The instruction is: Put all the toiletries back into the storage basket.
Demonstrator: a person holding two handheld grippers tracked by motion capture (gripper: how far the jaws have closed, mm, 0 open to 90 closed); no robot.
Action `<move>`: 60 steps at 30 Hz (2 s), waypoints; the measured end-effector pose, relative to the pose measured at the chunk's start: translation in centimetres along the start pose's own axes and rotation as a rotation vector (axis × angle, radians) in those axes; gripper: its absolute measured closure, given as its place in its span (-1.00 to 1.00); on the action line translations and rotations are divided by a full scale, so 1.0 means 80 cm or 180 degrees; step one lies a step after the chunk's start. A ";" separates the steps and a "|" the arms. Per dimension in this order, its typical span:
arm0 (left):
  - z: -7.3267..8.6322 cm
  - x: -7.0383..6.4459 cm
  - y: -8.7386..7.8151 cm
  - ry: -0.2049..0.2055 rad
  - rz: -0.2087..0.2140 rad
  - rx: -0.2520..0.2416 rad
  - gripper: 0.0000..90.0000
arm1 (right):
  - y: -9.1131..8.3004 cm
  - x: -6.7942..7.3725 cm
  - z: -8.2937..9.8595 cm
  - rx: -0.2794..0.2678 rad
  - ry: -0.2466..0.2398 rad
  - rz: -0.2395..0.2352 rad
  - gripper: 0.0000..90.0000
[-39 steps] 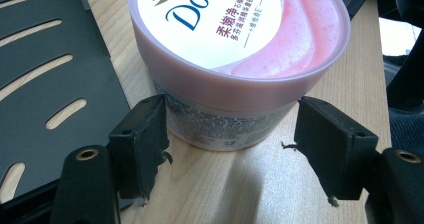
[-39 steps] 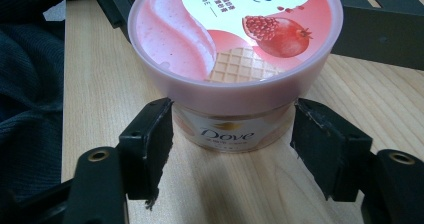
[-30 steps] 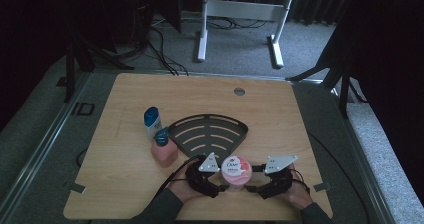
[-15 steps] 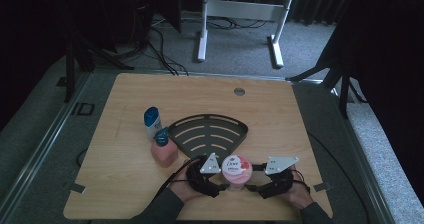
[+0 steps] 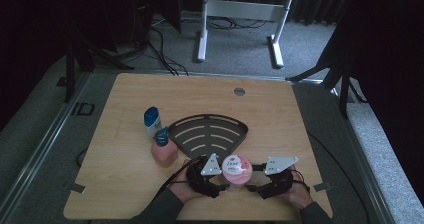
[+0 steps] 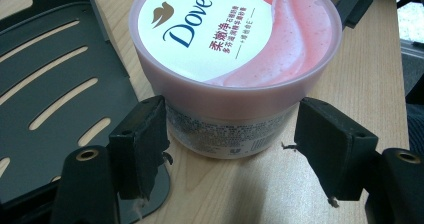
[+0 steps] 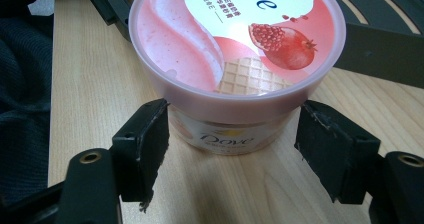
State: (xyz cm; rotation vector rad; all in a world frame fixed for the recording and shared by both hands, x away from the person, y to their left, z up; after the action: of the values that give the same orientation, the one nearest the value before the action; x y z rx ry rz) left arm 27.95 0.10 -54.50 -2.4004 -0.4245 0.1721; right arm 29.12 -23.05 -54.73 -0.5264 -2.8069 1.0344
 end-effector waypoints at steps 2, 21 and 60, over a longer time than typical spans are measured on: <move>0.000 0.000 0.000 -0.0008 -0.0004 -0.0001 -0.34 | 0.000 0.000 -0.001 0.0006 -0.0006 0.0007 -0.35; 0.006 0.011 -0.015 -0.0064 -0.0148 -0.0001 -0.34 | 0.013 -0.004 -0.023 0.0004 -0.0150 0.0042 -0.35; 0.005 0.037 -0.027 -0.0198 -0.0401 0.0086 -0.34 | 0.036 -0.029 -0.056 0.0089 -0.0367 0.0043 -0.34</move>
State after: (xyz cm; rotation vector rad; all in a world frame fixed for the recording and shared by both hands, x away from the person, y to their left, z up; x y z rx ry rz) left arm 30.04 2.92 -53.43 -2.3382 -0.5966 0.1952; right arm 33.05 -19.07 -53.13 -0.4989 -2.8868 1.1403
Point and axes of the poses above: each handheld gripper's, and its own axes: y roughly forward along the jaws, z roughly out of its underside, x roughly to its left, the point moved 3 cm from there along y, roughly forward along the jaws, and after that the axes turned 3 degrees about z, right-handed, at the moved point
